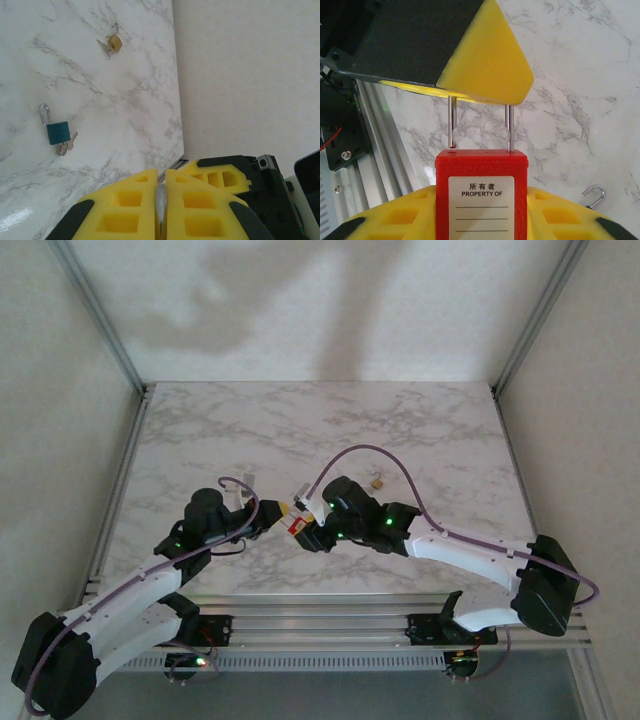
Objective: Lock with the key
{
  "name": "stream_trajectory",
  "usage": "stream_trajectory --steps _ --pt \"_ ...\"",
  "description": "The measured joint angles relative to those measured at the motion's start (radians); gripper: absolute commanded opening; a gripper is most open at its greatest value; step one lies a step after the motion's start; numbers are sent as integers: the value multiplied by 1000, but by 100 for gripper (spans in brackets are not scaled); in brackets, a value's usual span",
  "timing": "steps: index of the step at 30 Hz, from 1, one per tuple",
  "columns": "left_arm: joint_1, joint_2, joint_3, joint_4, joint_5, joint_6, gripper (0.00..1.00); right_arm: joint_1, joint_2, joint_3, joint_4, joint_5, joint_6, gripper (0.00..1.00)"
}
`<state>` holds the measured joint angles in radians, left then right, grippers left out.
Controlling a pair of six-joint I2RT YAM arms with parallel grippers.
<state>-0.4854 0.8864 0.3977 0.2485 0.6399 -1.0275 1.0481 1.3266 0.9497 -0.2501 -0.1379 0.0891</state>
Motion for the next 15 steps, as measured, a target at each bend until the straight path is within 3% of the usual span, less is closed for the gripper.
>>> stream_trajectory --steps 15 --pt "-64 60 21 -1 -100 -32 0 5 7 -14 -8 64 -7 0"
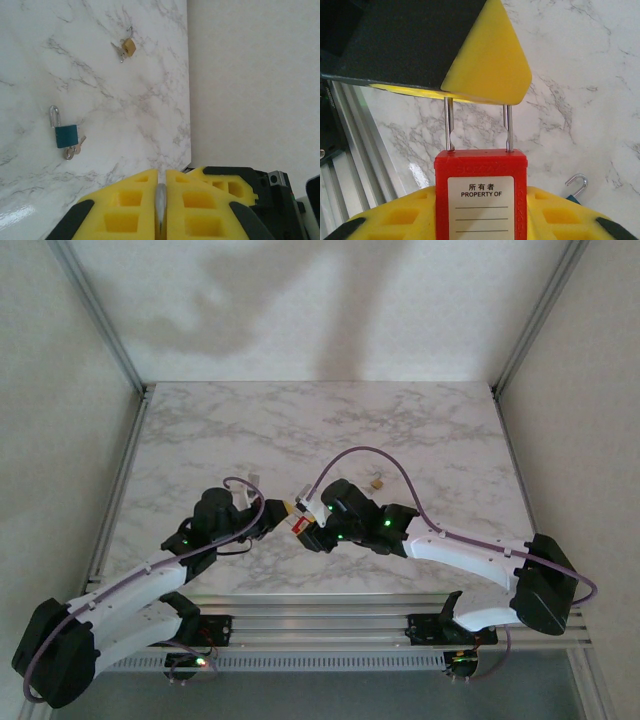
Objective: Lock with the key
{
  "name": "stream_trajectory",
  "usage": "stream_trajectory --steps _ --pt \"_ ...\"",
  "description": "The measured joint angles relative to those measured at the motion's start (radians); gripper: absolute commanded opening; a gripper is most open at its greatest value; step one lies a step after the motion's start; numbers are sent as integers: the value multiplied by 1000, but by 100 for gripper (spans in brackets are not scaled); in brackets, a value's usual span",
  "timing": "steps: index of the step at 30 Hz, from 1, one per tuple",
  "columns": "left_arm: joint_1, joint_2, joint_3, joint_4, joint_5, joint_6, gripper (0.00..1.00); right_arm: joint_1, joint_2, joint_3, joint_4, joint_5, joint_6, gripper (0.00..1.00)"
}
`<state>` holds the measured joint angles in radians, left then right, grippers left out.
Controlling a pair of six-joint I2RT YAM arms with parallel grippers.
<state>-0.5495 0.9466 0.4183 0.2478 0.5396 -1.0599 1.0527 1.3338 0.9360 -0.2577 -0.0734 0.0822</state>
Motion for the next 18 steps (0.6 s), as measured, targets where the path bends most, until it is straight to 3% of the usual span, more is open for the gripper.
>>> stream_trajectory --steps 18 --pt "-82 13 -7 37 -43 -11 0 2 -96 -116 94 -8 5 0"
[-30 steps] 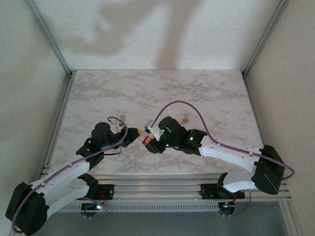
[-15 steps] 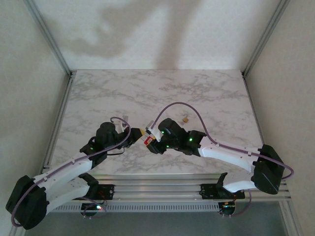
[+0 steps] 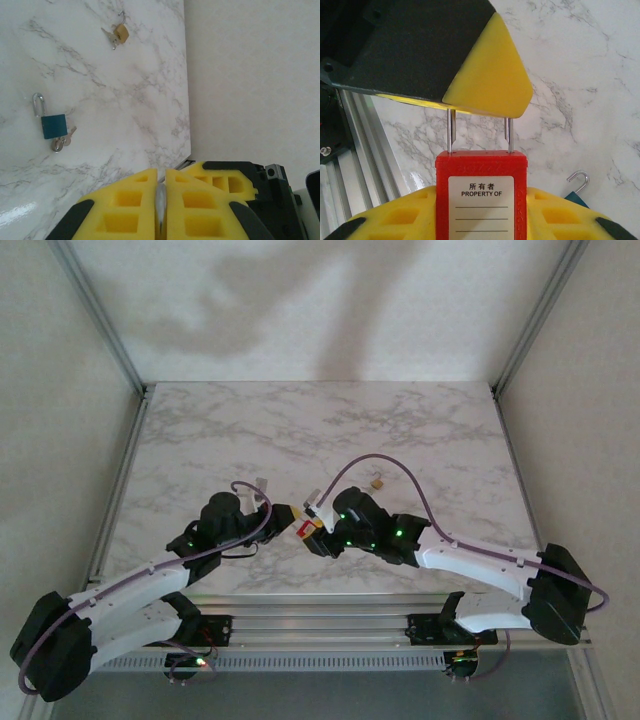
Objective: Lock with the key
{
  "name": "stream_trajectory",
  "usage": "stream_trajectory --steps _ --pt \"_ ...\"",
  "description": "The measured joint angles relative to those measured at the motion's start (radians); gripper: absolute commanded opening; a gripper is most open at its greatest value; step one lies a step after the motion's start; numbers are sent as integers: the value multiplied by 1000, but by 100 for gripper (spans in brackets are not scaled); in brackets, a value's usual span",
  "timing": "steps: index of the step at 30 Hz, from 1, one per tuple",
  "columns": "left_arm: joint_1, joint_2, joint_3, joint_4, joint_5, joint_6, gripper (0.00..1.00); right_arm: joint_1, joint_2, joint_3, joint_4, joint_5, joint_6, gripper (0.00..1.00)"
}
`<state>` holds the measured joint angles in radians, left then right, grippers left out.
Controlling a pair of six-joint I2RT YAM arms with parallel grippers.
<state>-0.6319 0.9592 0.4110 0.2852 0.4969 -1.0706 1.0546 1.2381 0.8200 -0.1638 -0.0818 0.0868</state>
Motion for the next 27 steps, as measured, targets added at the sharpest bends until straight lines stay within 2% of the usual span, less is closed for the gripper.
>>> stream_trajectory --steps 18,27 --pt "-72 24 -29 56 -91 0 0 0 -12 -31 1 4 4 0" --pt "-135 53 -48 130 -133 -16 0 -3 -84 -97 11 -1 14 0"
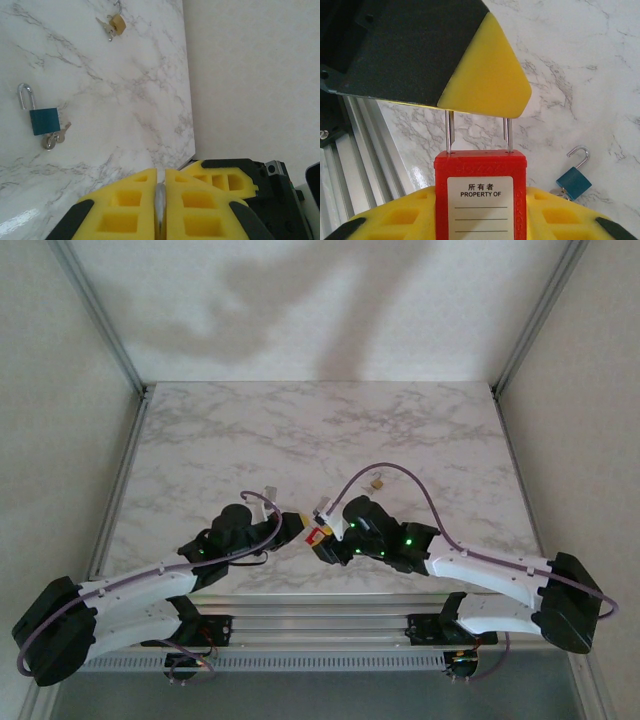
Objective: Lock with the key
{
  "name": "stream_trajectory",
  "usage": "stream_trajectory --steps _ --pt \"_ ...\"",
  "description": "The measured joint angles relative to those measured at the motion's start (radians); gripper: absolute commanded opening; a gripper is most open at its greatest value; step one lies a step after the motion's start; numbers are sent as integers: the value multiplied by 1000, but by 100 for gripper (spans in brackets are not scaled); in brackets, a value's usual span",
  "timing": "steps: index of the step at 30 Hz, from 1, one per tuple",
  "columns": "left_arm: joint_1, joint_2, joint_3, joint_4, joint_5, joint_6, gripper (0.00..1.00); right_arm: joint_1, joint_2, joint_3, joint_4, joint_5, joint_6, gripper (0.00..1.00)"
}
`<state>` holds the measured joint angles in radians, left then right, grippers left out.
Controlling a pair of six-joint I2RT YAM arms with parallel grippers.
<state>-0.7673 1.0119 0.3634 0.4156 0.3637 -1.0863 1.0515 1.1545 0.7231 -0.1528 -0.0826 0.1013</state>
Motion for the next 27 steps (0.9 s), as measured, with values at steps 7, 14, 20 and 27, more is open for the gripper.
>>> stream_trajectory --steps 7,14,20,27 --pt "-4 7 2 18 -6 -4 0 -14 -14 -10 13 -19 0 0" --pt "-4 13 20 -3 -10 -1 0 -21 -16 -10 14 -23 1 0" --pt "-10 13 22 -6 -22 0 0 -21 -16 -10 14 -23 4 0" --pt "-11 12 36 -32 -24 9 5 -22 -18 -10 14 -22 10 0"
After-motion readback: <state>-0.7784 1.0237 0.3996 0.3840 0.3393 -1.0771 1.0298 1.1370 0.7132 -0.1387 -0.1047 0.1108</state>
